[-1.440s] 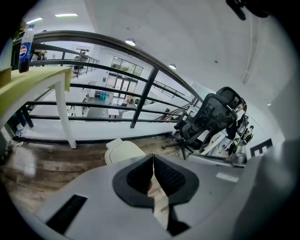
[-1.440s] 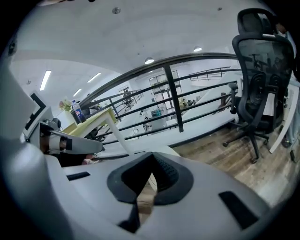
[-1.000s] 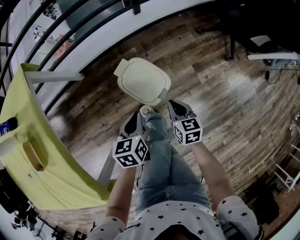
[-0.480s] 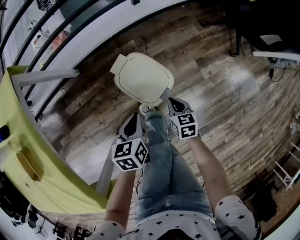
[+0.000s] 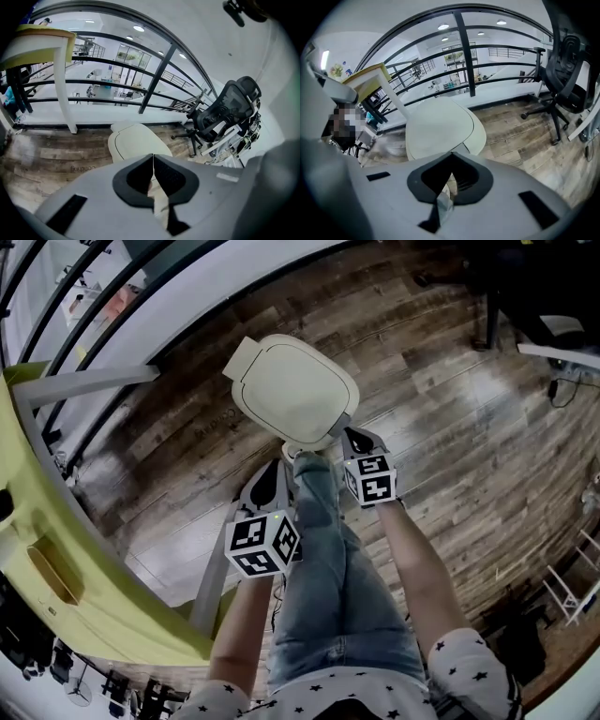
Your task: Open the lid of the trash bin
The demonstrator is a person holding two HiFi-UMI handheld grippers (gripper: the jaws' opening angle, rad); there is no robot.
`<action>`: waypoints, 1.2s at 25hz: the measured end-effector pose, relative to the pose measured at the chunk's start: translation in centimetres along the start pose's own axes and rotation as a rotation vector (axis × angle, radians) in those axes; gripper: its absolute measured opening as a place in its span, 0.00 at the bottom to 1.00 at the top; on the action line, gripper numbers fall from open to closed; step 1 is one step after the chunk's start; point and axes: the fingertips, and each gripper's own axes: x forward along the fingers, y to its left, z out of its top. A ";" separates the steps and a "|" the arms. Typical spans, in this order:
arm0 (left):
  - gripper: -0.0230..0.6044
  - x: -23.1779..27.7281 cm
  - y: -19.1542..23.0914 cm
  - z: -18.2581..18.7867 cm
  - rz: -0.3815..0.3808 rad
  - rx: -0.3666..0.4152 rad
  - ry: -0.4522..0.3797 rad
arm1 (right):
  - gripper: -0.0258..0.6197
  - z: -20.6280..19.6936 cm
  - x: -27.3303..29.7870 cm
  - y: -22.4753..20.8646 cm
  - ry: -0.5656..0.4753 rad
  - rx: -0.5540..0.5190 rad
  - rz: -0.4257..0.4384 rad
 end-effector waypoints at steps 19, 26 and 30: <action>0.06 0.9 0.6 -0.8 0.022 -0.023 0.017 | 0.03 -1.5 2.0 -0.8 0.075 -0.046 0.012; 0.06 0.1 0.8 -1.2 0.042 -0.038 0.012 | 0.03 -1.6 2.0 -0.7 0.085 -0.067 0.008; 0.06 -0.2 0.7 -1.6 0.045 -0.041 0.014 | 0.03 -1.5 2.1 -0.7 0.088 -0.062 0.009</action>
